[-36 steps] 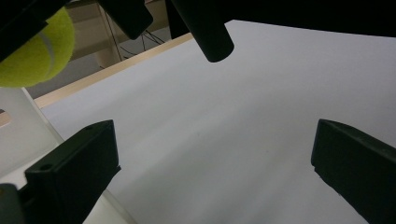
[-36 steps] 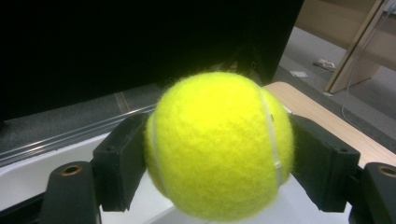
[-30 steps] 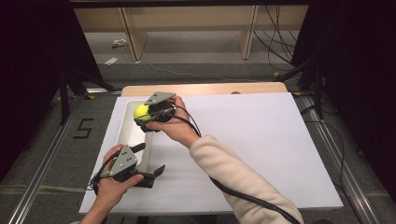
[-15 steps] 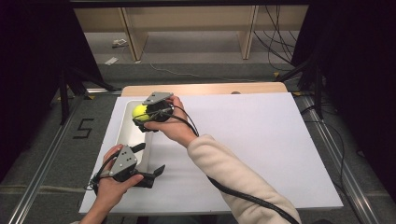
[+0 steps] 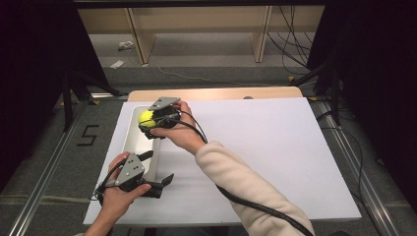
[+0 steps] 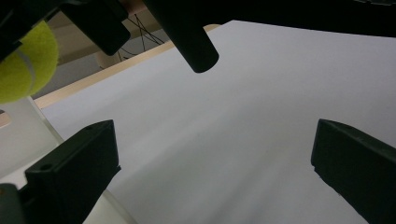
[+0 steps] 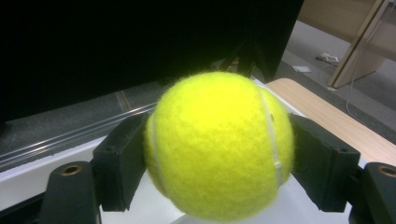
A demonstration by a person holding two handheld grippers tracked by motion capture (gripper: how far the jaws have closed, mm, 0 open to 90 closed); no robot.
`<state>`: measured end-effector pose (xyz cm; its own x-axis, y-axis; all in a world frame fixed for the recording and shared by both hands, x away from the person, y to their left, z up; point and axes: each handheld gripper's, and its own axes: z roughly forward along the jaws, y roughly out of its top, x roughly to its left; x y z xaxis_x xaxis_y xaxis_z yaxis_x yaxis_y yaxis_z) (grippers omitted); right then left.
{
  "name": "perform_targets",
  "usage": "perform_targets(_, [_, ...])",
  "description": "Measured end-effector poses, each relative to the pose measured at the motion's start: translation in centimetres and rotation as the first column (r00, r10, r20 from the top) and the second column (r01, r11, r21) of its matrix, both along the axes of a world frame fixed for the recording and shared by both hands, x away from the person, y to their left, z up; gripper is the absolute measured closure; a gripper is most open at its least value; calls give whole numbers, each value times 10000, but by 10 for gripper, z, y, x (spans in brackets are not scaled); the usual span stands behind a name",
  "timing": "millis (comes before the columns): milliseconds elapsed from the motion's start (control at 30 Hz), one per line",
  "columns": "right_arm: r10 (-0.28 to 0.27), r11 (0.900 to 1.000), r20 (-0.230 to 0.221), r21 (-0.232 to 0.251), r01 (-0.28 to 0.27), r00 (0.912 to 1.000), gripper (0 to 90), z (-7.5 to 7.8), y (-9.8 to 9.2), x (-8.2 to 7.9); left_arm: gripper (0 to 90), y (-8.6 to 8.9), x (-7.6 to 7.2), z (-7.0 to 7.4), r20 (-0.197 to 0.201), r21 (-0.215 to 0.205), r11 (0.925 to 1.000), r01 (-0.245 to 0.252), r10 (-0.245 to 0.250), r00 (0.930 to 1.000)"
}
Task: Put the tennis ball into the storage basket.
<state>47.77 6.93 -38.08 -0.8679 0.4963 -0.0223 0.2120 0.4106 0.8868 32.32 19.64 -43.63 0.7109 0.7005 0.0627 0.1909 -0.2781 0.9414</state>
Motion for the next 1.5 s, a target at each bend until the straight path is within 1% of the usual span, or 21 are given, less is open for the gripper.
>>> perform_targets(300, [-30,10000,-6,-39,30,10000,260,1,3,2,5,0,0,0,7,6,10000,7,-7,10000])
perform_targets(467, [-54,10000,-61,-64,53,10000,260,0,6,3,5,0,0,0,-2,-38,10000,18,-18,10000])
perform_targets(800, [-64,9999,-107,-146,62,9999,260,-5,9,6,6,0,0,0,7,15,10000,38,-38,10000])
perform_targets(1100, [-77,9998,-131,-174,75,9999,260,-4,12,7,6,0,0,0,5,-8,10000,36,-36,10000])
perform_targets(1500, [1,9997,-157,-240,-5,9999,259,-6,16,7,6,-1,0,0,19,16,10000,60,-60,10000])
